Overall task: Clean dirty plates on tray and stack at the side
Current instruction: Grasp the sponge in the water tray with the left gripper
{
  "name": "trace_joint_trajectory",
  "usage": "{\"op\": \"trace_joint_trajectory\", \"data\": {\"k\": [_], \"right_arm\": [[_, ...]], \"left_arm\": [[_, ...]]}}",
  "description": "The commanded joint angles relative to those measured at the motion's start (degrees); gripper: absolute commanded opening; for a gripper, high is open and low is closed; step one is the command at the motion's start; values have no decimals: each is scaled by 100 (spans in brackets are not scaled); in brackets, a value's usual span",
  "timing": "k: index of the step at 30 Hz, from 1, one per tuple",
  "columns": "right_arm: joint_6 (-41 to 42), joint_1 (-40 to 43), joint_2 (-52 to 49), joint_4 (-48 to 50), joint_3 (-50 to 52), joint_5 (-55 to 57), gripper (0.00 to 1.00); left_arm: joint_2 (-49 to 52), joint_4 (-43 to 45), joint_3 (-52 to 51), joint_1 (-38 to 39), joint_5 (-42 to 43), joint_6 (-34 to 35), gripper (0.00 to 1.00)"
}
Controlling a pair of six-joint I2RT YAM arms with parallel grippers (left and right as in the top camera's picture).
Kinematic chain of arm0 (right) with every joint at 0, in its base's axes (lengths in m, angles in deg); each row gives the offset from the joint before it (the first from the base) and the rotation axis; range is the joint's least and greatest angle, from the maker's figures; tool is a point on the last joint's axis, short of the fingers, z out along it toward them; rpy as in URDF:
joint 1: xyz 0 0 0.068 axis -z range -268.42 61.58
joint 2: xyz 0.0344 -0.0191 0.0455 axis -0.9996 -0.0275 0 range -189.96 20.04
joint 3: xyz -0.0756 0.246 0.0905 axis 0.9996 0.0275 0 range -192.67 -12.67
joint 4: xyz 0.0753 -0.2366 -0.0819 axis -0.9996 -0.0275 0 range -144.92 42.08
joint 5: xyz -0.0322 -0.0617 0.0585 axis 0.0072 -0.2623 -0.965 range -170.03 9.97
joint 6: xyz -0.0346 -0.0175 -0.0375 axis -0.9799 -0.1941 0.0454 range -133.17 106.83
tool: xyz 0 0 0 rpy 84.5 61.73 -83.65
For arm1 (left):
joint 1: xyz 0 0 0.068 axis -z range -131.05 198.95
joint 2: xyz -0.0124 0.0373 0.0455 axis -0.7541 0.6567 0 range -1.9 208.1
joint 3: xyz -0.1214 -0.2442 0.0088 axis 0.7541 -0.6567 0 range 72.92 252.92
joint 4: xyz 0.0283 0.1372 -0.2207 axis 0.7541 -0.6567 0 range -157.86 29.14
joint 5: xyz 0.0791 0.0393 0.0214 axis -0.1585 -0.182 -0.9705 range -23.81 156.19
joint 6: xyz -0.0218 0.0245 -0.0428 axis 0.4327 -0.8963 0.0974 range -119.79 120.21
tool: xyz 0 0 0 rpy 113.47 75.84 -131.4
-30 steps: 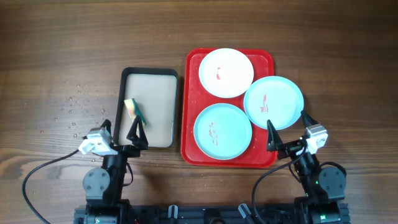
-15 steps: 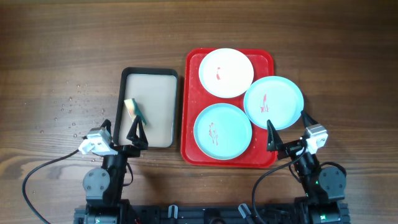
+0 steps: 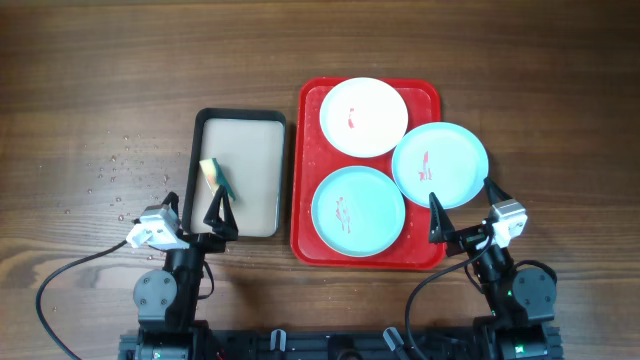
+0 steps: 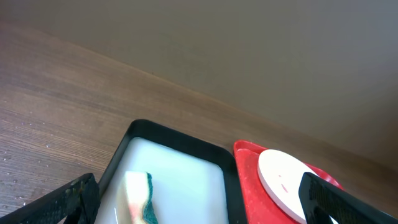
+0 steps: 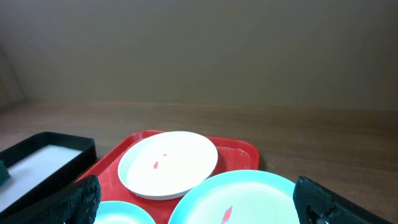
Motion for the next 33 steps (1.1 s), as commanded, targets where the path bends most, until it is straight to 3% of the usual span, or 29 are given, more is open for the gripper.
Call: {"op": "trace_joint_trajectory", "data": {"k": [1,16,20,21,24,26,29,33], "right_arm": [[-2,-26,17,31,7,61,99],[-4,-26,4,31,7,59,100],[44,-26,2,52,7,-146,100],[310,-26,2,136,7,-595,100],[525,-26,2,330,-83,-1598,100],[522,-26,2,291,-407,-1735,100],[317,-26,-225,-17,-1740,-1812,100],[291,-26,-1410,-1681,-3617,-1794,100]], "left_arm": [[-35,-44,-15,-42,-15,-72,100],[-35,195,-15,-42,-4,-63,100],[-35,140,-15,-39,1248,310,100],[-35,240,-15,-42,1729,691,100],[-35,575,9,-42,2120,979,100],[-35,715,188,-42,2114,1032,100],[114,496,1128,-42,1974,1023,100],[1226,-1314,2782,-42,1679,807,100]]}}
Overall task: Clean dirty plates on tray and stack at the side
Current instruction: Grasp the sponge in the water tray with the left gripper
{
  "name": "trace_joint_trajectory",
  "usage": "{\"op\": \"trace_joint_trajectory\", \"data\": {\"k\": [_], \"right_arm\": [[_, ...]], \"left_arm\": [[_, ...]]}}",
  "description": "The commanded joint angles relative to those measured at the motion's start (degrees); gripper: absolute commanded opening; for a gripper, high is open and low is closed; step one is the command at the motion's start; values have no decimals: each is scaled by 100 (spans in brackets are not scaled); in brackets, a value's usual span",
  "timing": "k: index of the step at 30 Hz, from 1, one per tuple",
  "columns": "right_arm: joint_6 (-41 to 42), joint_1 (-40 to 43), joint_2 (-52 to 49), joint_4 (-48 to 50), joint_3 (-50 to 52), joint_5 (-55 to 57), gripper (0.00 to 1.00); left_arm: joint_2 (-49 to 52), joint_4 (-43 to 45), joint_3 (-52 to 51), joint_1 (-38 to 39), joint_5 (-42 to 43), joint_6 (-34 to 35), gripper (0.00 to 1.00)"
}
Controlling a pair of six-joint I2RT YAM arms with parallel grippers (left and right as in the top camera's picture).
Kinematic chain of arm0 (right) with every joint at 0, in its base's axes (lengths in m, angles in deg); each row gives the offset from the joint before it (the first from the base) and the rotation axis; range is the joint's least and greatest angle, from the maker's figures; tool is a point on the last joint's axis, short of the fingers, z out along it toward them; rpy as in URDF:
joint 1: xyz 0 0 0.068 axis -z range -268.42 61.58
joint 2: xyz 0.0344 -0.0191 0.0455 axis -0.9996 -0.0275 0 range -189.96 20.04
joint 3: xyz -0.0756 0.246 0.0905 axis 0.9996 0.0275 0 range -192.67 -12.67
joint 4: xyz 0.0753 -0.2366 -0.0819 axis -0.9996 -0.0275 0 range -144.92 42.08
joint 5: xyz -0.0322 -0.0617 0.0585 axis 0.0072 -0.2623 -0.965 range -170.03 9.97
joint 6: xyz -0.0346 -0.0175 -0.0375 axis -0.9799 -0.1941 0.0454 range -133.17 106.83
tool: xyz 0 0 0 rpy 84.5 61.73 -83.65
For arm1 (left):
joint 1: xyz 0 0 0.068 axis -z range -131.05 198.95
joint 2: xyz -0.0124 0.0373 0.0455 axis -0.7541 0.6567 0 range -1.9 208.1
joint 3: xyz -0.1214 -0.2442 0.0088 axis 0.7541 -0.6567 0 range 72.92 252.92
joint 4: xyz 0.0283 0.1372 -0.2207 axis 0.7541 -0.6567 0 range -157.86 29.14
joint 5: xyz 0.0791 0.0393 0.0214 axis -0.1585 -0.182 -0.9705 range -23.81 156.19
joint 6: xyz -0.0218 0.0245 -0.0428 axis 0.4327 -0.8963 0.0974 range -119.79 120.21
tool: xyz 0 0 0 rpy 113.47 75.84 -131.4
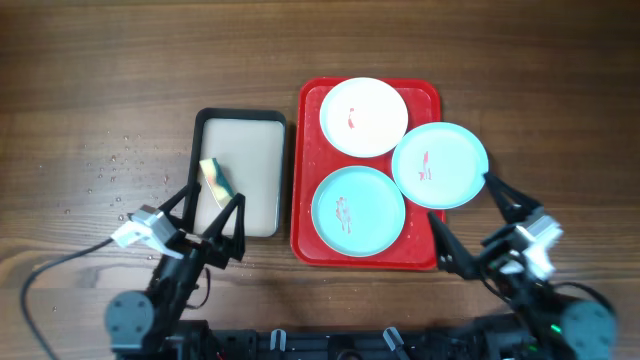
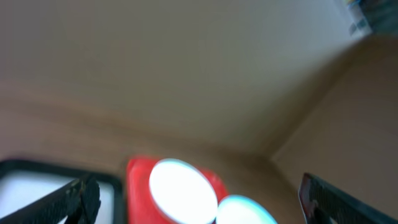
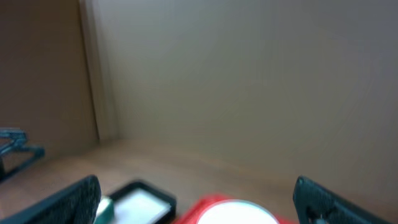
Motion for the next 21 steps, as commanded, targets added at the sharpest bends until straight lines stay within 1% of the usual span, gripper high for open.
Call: {"op": "trace_joint_trajectory", "data": {"k": [1,3,5,6,7,8,10,12,13,14,15,16,18,19,20,21], "right_arm": [[-42,-26,-1178,-1410,-1523,-177,100],[-57,-26,-2162,-2865,-2483,-173,100],[-39,-26,-3034,-3871,-3136,-177,100],[-61,-26,-3491,-4218,-3392,-173,100],[50,-26,-3858,-4282,-3460,-225,100],[328,-26,-4124,-4317,-3453,-343,100],[737,-26,-4631,-4391,-3453,-494,100],[673,-26,-5086,-4435,-3453,-960,99],[673,-28,-5331,-4476,-3453,-1080,93],[678,-28,-5539,-4524,-3451,-1078,88],[621,-28,-5724,-4562,-3440,-1075,80],[553,-28,-5810,-4577,-3438,-1078,77],[544,-28,-5928,-4638,-3438,-1091,72],[542,-28,-5930,-4638,-3438,-1093,69],[544,-28,-5925,-4634,-3438,-1093,68],[542,-28,-5917,-4627,-3438,-1091,66]], "left_arm": [[1204,-1305,1515,-42,-157,-275,100],[2155,-2433,2433,-42,-354,-457,100],[3095,-3377,3228,-42,-413,-481,100],[3648,-3829,3630,-42,-413,-551,100],[4146,-4089,3939,-42,-413,-651,100],[4487,-4216,4103,-42,-413,-833,100],[4983,-4275,4159,-42,-404,-1005,100],[5405,-4649,4155,-42,-337,-1036,100],[5628,-4784,4120,-42,-719,-1003,100],[5877,-4924,4092,-42,-1237,-739,100],[6310,-5069,4035,-42,-2037,-177,100],[6544,-5060,3995,-42,-2295,24,100],[7156,-4725,3963,-42,-2337,42,99],[7560,-4363,3963,-42,-2238,-114,90],[7790,-4146,3963,-42,-2186,-127,79],[8002,-3947,3963,-42,-2114,-127,61]]}}
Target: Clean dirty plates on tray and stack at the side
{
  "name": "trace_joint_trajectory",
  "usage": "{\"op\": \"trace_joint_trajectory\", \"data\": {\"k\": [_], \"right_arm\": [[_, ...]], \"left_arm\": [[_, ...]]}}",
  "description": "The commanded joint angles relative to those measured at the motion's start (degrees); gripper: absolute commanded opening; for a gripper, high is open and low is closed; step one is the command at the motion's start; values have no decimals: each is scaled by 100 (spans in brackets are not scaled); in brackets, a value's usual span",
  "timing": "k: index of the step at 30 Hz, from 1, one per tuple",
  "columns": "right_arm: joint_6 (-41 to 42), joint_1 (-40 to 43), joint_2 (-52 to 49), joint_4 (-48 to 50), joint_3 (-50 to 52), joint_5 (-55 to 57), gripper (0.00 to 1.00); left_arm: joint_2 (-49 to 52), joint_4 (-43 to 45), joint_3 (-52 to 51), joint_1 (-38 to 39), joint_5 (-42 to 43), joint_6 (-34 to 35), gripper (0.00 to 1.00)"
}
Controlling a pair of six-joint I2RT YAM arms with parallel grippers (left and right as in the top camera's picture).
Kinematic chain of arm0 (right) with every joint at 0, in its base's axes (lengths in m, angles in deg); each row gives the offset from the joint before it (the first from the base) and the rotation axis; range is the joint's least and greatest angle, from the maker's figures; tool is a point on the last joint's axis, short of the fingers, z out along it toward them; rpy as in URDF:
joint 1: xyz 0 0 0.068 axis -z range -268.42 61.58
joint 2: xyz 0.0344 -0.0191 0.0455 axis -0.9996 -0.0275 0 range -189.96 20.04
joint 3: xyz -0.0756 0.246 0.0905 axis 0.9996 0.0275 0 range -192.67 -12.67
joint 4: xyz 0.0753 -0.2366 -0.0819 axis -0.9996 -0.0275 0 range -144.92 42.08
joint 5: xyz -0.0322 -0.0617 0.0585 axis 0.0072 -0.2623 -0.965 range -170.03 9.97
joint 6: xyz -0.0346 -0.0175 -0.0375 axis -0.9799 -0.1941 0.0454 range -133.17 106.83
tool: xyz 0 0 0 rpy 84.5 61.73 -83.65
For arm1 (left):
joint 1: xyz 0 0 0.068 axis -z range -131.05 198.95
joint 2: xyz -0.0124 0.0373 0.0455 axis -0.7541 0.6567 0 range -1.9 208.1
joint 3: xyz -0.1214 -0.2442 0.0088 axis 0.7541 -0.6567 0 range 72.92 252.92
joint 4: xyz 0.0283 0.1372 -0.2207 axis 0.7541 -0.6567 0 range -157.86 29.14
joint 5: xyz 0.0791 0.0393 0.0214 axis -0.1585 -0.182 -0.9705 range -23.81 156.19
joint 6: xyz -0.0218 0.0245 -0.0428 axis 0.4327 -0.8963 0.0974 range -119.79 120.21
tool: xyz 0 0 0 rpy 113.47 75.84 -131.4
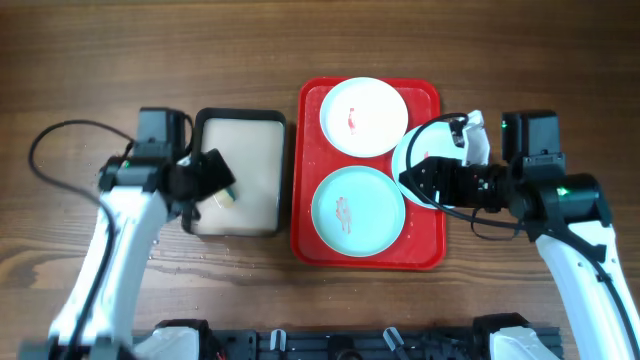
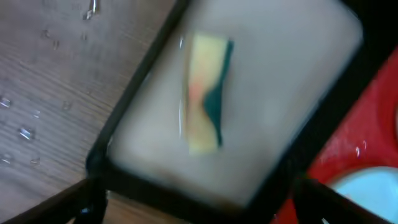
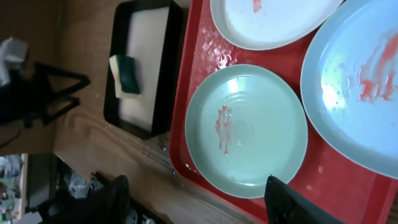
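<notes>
A red tray (image 1: pixel 430 255) holds three plates smeared with red: a white one (image 1: pixel 362 117) at the back, a teal one (image 1: pixel 358 207) in front, and a light blue one (image 3: pixel 354 87) on the right rim. My right gripper (image 1: pixel 415 182) hovers open over the tray, above the near edge of the light blue plate, and its wrist view looks down on the teal plate (image 3: pixel 245 130). A yellow and green sponge (image 2: pixel 205 93) lies in a black tray (image 1: pixel 240 225) of milky water. My left gripper (image 1: pixel 205 180) hangs open above the sponge, partly hiding it in the overhead view.
Water drops (image 1: pixel 120 160) dot the wooden table left of the black tray. The two trays sit side by side with a narrow gap between them. Both arms' cables loop over the table's left and right sides.
Both arms were raised at the table's front edge with their cameras facing the wall. Now the left gripper is over the sponge tray and the right one over the red tray. Both stay open.
At first both arms sat low at the front edge, grippers open, looking across the trays. Then they had lifted and tilted up. Now each reaches out over its own tray. The plates and the sponge have not moved.
</notes>
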Motion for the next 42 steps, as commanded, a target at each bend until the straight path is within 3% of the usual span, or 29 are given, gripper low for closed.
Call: {"op": "trace_joint_trajectory", "data": {"k": [1,2,3,4,6,8,12,18,21,25,31,33,35,40,42], "right_arm": [[-33,-24,15,20,-81,-166,65],[-28,-24,15,22,-81,-166,65],[-17,-24,15,20,-81,-166,65],[-15,-24,15,22,-81,-166,65],[-15,-24,15,22,-81,-166,65],[-15,-24,15,20,-81,-166,65],[-15,-24,15,22,-81,-166,64],[-17,-24,15,22,-81,-149,64],[-17,-24,15,22,-81,-149,64],[-17,-24,15,66,-81,-146,65],[-15,-24,15,61,-81,-149,65],[-15,-24,15,52,-81,-149,66],[-15,-24,15,61,-81,-149,66],[-15,-24,15,2,-81,-146,66],[-15,-24,15,-7,-81,-146,65]], "left_arm": [[909,651,-50,-33,-140,98,47],[1165,828,-50,-15,13,98,31],[1416,988,-50,15,367,96,9],[1552,1086,-50,48,629,83,4],[1635,1189,-50,179,645,-76,4],[1635,1080,-52,299,-254,31,4],[1657,396,-96,221,-1397,920,4],[1504,125,-81,216,-758,1003,4],[1272,177,-72,216,-535,990,17],[1342,809,-103,216,-555,-487,34],[2111,1298,-382,216,-741,-501,33],[2365,1386,-426,216,-538,-485,24],[2350,1423,-404,216,-302,-485,4],[1932,881,376,216,1012,-487,4],[1812,859,442,216,1095,-485,11]]}}
